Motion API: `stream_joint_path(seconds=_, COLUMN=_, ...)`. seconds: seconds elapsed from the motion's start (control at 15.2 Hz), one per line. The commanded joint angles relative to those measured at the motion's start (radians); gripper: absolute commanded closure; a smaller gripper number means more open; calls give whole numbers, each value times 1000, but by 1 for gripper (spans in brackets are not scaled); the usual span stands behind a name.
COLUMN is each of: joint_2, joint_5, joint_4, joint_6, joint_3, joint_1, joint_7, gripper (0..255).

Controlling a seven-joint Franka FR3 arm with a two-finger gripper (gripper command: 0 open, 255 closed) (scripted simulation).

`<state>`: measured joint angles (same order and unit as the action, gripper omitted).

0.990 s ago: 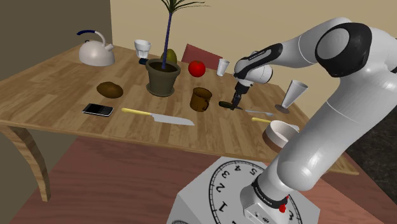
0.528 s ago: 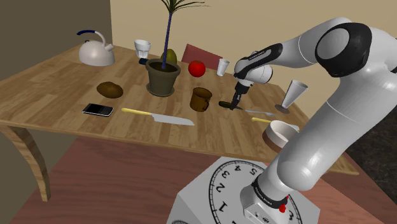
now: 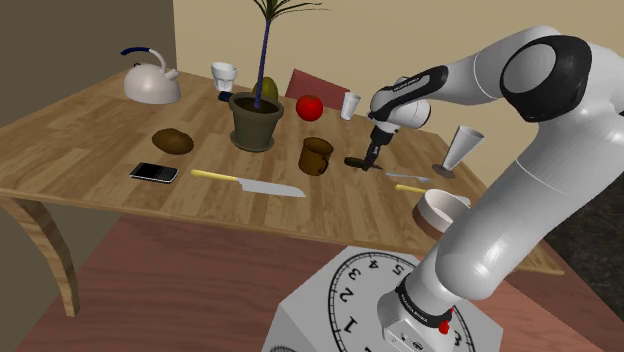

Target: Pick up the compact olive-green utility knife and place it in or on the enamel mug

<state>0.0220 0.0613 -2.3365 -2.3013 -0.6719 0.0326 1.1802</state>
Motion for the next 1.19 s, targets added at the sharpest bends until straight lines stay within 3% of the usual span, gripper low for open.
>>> stream_joint_path(seconds=0.0, joint_2=24, joint_5=-21, joint_4=6, joint_6=24, joint_3=2, joint_1=0, joint_7=-17, gripper=255)
stream_joint_path(seconds=1.12, joint_2=161, joint_5=-116, joint_4=129, joint_6=257, joint_3=32, joint_1=-8, joint_7=-100, gripper=255)
